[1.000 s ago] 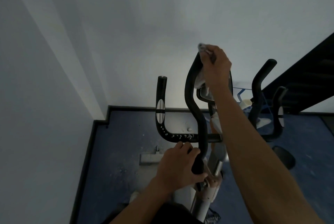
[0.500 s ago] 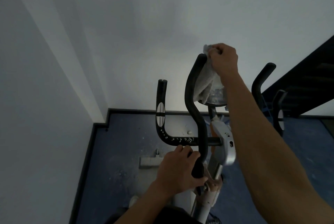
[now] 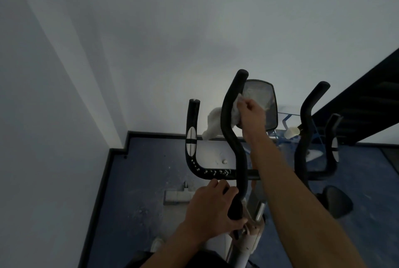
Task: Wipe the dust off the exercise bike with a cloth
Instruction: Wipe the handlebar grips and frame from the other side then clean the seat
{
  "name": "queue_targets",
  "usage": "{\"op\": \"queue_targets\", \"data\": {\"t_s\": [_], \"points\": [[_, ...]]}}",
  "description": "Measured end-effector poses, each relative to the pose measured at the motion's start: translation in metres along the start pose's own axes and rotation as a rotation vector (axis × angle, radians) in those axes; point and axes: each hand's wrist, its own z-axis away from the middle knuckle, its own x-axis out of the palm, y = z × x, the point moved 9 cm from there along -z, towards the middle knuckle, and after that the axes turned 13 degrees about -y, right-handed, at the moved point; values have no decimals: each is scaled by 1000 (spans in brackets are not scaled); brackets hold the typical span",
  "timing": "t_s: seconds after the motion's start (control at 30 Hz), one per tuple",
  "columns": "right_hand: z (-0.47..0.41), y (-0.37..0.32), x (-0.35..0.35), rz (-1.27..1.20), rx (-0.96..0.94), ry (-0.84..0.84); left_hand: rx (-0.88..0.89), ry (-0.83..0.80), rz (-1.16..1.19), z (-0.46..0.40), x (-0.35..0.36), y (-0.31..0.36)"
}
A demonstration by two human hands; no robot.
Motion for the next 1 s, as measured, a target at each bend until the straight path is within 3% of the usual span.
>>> {"op": "queue_targets", "data": {"t_s": [0.1, 0.23, 0.33, 0.43, 0.57, 0.77, 0.83, 1.0], "points": [[13, -7, -9, 134, -113, 152, 5, 14, 9, 0, 0, 1], [34, -70, -5, 154, -535, 446, 0, 27, -12, 0, -1, 1], [29, -96, 11, 337, -646, 475, -12, 20, -14, 0, -1, 1], [17, -76, 28, 574, -620, 381, -10, 14, -8, 0, -1, 1], [15, -36, 39, 544, -560, 198, -12, 3, -14, 0, 0, 1], [26, -70, -10, 127, -508, 531, -11, 24, -34, 0, 0, 1], [20, -61, -7, 108, -440, 470, -7, 47, -16, 1, -1, 1], [15, -1, 2, 411, -248, 196, 5, 88, -1, 1, -4, 1]]}}
